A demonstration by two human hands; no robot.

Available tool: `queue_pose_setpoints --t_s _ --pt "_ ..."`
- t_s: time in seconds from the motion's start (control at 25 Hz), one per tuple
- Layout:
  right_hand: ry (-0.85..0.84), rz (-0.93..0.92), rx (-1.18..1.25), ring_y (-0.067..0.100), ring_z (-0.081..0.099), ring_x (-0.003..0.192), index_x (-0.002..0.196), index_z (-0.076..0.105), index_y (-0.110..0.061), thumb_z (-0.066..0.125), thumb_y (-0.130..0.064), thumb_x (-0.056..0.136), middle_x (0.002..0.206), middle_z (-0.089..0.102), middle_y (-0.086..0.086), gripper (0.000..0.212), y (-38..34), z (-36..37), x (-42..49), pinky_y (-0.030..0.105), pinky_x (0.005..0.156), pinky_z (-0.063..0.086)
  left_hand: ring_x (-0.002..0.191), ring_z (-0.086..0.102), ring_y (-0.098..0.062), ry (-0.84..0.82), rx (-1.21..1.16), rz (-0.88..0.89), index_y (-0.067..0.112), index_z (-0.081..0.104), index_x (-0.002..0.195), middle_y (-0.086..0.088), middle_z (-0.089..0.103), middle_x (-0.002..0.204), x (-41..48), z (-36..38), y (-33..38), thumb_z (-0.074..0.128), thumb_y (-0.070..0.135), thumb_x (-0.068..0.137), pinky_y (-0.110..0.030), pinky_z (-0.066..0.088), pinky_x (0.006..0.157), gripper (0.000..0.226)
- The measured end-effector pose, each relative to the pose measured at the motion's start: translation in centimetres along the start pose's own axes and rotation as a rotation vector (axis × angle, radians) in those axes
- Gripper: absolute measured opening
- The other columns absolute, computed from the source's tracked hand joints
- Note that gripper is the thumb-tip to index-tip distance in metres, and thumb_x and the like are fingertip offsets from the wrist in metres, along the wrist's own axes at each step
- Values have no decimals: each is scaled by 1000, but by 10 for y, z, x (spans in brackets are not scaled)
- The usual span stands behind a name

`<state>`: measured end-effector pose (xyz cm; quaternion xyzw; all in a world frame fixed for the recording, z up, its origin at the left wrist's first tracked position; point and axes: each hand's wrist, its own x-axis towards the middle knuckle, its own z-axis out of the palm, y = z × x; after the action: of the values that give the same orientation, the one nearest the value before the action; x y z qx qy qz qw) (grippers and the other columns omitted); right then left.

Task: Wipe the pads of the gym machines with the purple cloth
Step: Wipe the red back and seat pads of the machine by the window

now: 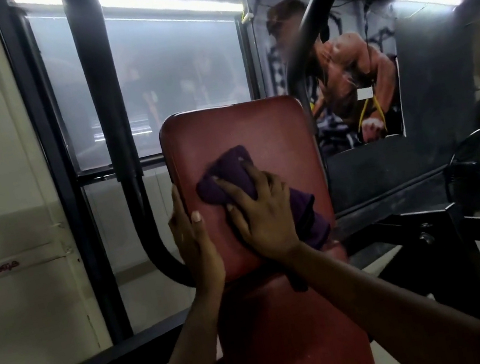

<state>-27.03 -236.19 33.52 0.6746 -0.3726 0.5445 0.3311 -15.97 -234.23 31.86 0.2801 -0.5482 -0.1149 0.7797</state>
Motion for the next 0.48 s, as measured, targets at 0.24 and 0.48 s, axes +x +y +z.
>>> queue_pose_setpoints --t_s 0.24,0.48 --pt "-224 -18 36 27 35 100 131 37 -42 42 -35 84 140 28 4 48 -5 -26 -76 44 78 49 133 29 2 -111 39 -194 50 15 137 18 19 146 -4 -16 17 34 87 64 -28 30 111 84" --pt "-388 227 80 32 42 100 128 40 -44 43 -32 79 143 36 10 50 1 -65 -155 49 81 48 127 33 9 -77 155 -349 33 25 133 8 31 142 -122 -79 -5 33 44 92 -18 29 110 43"
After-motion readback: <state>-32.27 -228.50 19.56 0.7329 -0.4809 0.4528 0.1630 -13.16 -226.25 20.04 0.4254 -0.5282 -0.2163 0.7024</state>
